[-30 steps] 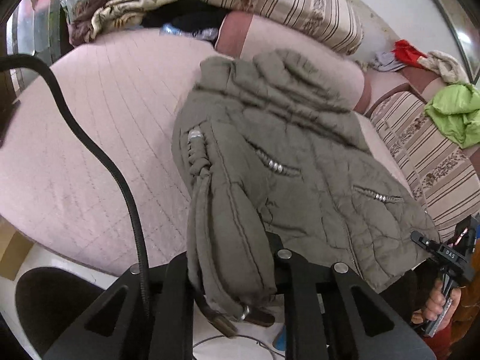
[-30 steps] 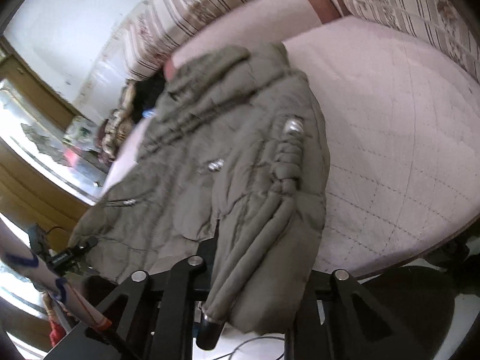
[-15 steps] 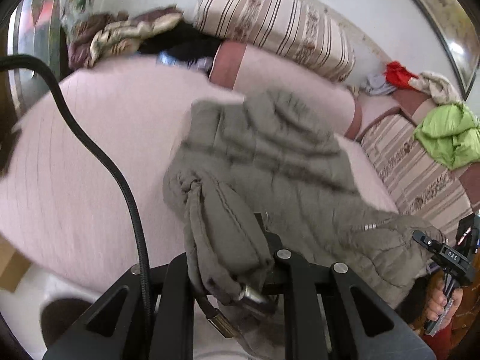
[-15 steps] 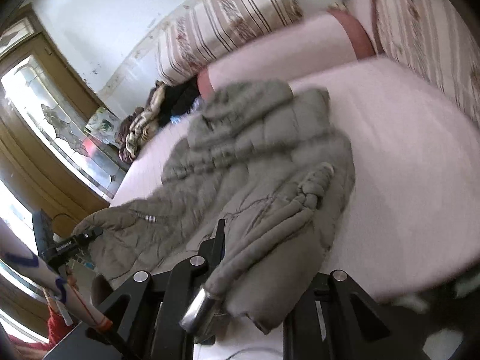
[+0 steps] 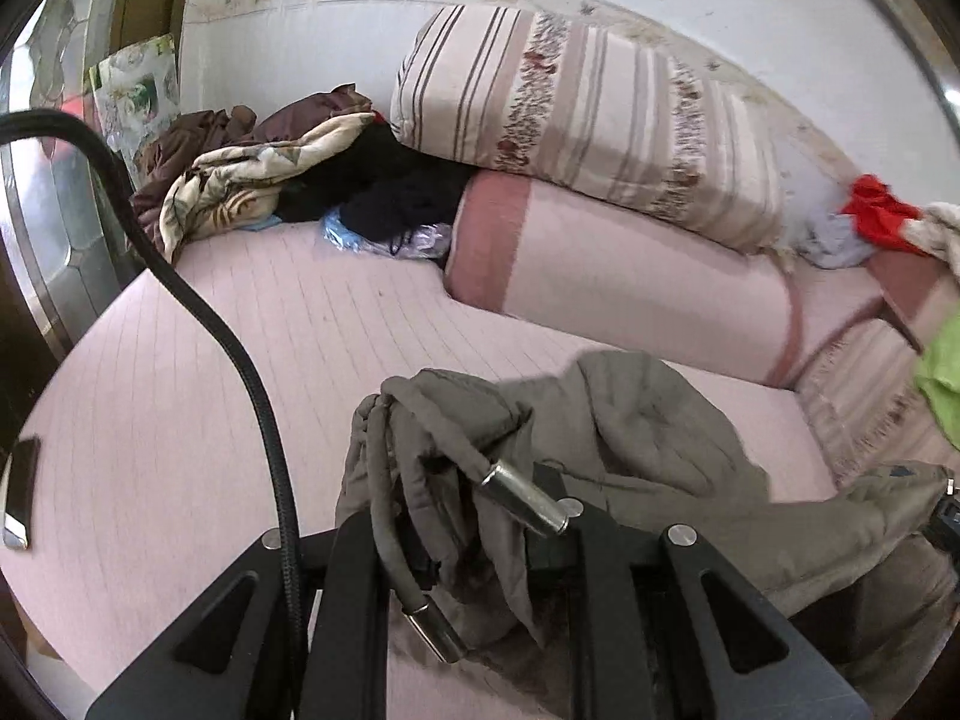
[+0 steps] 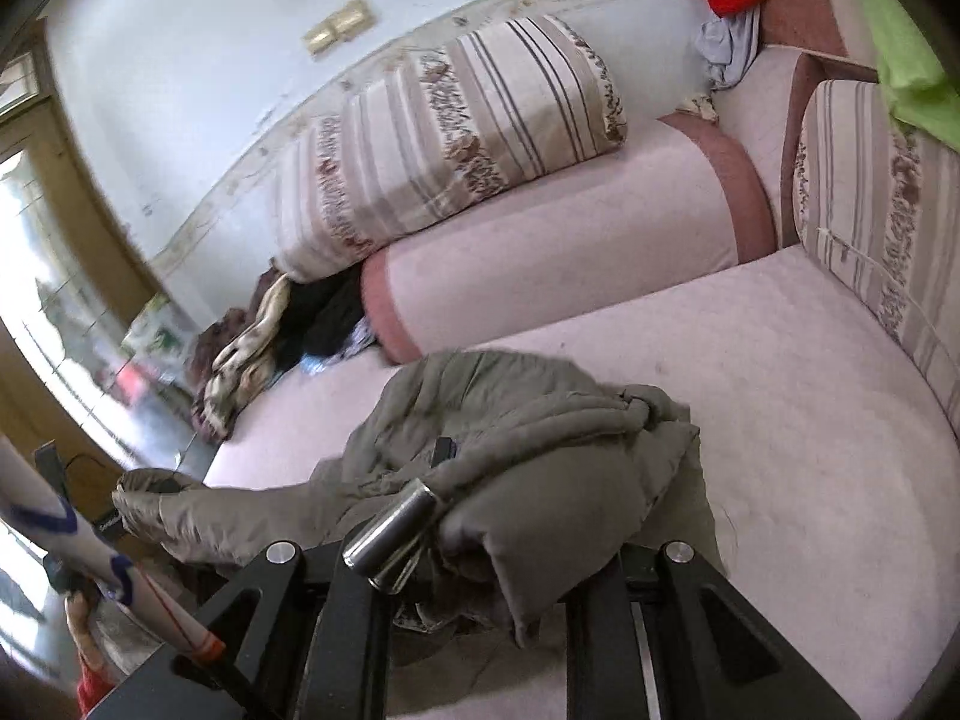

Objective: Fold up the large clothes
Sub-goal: 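Lift the held coat edge with both grippers and fold it over the hood, then lower the folded coat onto the bed and open both grippers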

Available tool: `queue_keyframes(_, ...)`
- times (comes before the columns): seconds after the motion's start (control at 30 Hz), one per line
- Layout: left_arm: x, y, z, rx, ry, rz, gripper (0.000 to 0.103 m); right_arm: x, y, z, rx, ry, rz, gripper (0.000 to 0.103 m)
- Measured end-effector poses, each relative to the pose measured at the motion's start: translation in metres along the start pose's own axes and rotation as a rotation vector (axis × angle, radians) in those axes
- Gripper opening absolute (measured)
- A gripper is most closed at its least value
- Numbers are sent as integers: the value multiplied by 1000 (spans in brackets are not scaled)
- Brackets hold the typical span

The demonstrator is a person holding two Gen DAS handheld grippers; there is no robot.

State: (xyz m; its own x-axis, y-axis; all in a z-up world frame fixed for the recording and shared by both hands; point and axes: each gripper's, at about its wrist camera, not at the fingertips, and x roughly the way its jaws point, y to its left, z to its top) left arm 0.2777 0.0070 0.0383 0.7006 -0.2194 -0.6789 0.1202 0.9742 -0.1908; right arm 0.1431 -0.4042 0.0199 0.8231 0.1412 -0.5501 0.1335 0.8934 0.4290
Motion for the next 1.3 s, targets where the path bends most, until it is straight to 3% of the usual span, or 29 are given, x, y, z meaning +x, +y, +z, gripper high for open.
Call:
queue_keyframes(0.13, 58, -11, 31, 0, 32, 92, 17, 57, -14, 36, 39, 21, -63, 17)
queue_keyframes(0.27, 133, -15, 45, -12, 119, 158, 19, 119, -43, 54, 99, 76, -122, 17)
queue_keyframes(0.43, 200, -22, 32, 26, 180, 246, 25, 190, -70, 52, 122, 142, -201, 19)
queue_keyframes(0.53, 221, -20, 23, 31, 204, 267, 29, 219, -83, 45, 158, 175, -220, 23)
queue_keyframes(0.63, 216, -7, 27, -20, 211, 196, 35, 227, -93, 44, 213, 183, -196, 29)
queue_keyframes(0.73, 192, 8, 34, -82, 187, 77, 49, 211, -97, 48, 252, 140, -118, 56)
queue_keyframes(0.8, 172, 15, 39, -119, 164, 11, 57, 195, -93, 51, 250, 91, -115, 84)
queue_keyframes(0.83, 160, 19, 43, -141, 146, -22, 61, 183, -91, 54, 239, 46, -133, 88)
queue_keyframes(0.9, 141, 22, 49, -159, 126, -53, 62, 158, -83, 60, 208, -23, -138, 90)
queue_keyframes(1.0, 110, 11, 55, -143, 99, -92, 62, 136, -62, 61, 132, -36, -146, 90)
queue_keyframes(1.07, 94, -2, 52, -115, 79, -112, 63, 123, -36, 52, 12, -32, -165, 90)
queue_keyframes(1.2, 87, -61, 24, 43, 103, -131, 64, 121, 8, 20, -186, 6, -178, 90)
queue_keyframes(1.3, 109, -102, 0, 158, 140, -82, 64, 143, 19, 1, -244, 52, -220, 89)
